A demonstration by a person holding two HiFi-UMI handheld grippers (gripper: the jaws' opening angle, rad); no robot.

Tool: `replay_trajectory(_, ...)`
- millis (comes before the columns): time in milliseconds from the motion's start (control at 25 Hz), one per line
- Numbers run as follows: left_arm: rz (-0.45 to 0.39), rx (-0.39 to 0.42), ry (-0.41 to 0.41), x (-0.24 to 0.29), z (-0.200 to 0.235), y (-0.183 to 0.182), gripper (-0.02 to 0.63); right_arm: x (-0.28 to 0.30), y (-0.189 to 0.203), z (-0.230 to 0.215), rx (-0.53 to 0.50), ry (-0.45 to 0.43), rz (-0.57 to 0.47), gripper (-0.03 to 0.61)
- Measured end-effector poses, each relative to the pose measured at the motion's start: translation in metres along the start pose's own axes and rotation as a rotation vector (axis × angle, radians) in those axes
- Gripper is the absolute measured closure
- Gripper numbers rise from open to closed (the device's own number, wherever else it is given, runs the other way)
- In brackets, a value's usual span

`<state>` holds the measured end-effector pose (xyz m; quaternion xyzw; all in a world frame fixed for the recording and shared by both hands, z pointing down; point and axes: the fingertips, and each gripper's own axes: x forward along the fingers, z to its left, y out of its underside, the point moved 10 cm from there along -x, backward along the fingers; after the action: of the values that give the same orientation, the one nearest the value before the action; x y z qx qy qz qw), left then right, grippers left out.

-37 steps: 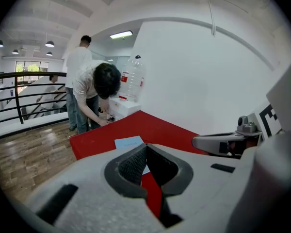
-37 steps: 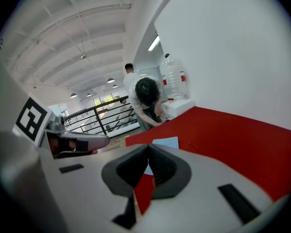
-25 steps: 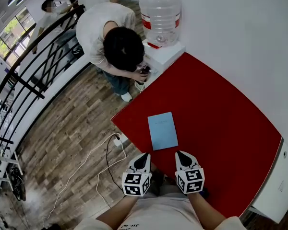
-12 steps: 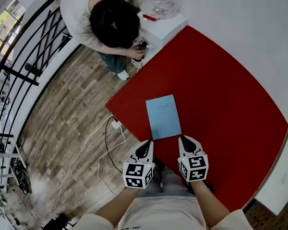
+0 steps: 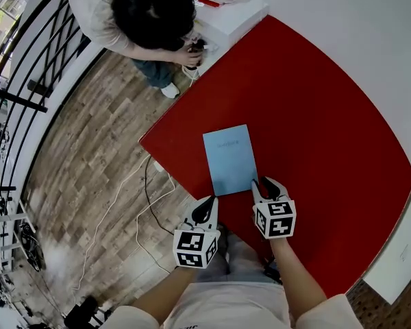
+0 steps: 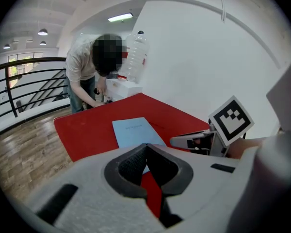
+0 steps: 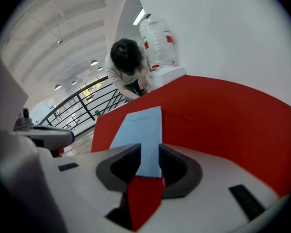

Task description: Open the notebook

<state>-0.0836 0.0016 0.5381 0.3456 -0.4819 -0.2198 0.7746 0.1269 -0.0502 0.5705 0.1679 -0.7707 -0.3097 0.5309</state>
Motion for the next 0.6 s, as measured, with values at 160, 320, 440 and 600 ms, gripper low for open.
replay_trajectory(160, 0.014, -0.01, -0.004, 0.006, 0.007, 0.002, 0.607, 0.022, 0.004, -0.01, 0.028, -0.019, 0.068, 0.456)
replay_trajectory(320, 0.021, -0.021, -0.011, 0.009, 0.011, 0.005, 0.607, 0.035, 0.008, -0.016, 0.045, -0.052, 0.119, 0.442)
replay_trajectory(440, 0.028, -0.027, -0.014, 0.011, 0.014, 0.007, 0.607, 0.044, 0.011, -0.016, 0.056, -0.076, 0.152, 0.439)
replay_trajectory(600, 0.032, -0.034, -0.013, 0.013, 0.014, 0.007, 0.607, 0.05, 0.012, -0.018, 0.07, -0.101, 0.188, 0.44)
